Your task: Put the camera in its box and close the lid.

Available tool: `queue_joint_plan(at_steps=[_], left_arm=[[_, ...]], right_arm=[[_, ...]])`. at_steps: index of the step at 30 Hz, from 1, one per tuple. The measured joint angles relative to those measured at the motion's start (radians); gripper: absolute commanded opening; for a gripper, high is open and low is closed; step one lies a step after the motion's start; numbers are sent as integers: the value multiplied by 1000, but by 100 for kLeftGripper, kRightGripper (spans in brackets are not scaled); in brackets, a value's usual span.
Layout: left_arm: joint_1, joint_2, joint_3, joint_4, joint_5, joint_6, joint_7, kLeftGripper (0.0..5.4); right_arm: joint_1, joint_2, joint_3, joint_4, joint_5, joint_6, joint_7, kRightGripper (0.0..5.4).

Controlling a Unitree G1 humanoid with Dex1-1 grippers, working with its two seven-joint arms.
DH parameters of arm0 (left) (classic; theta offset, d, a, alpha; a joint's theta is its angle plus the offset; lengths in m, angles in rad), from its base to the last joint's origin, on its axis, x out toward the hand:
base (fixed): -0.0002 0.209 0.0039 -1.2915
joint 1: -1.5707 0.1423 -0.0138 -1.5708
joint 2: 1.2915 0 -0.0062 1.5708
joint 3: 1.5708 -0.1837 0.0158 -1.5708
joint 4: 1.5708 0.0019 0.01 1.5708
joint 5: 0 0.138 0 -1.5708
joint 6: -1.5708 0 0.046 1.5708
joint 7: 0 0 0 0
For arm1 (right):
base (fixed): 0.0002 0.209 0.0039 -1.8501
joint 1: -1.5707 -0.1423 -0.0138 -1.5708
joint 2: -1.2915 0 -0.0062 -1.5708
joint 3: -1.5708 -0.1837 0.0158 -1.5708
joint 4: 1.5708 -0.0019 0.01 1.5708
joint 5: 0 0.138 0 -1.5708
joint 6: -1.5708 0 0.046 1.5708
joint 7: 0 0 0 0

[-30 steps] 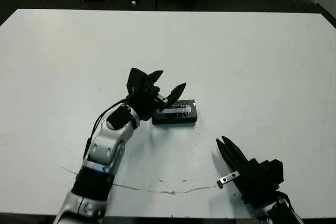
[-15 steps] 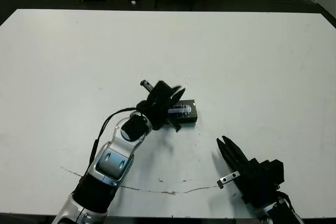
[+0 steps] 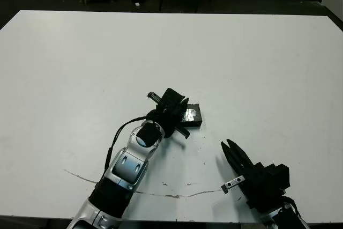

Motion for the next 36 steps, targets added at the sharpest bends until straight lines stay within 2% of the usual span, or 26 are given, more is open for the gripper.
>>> queue_joint_plan(at_steps=[14,17,20,24,26,31,34,36], left_arm=[[22,-2,38,12,-40,-52,-4,2],[65,22,51,-50,-65,-51,-32,2],[178,74,85,-167,-108,-34,-70,2],[395,149,208,-372,-239,-29,-121,2],[440,163,292,-463,-303,-57,-121,2],[411,178,503,-572,-444,-195,-108,2],[393,196,599,-570,-511,-227,-104,2],[394,213,635,-567,-526,-229,-95,2]], right_arm=[[-11,0,3,2,5,-2,1,0],[-14,0,4,1,5,-1,1,0],[-15,0,4,0,5,-1,0,0],[-11,0,-3,-3,5,-2,0,0],[-10,0,-14,-15,22,-4,1,0],[-49,-6,-58,-56,50,4,0,0],[-98,-12,-97,-67,63,28,-14,0],[-140,-12,-120,-74,64,45,-35,0]])
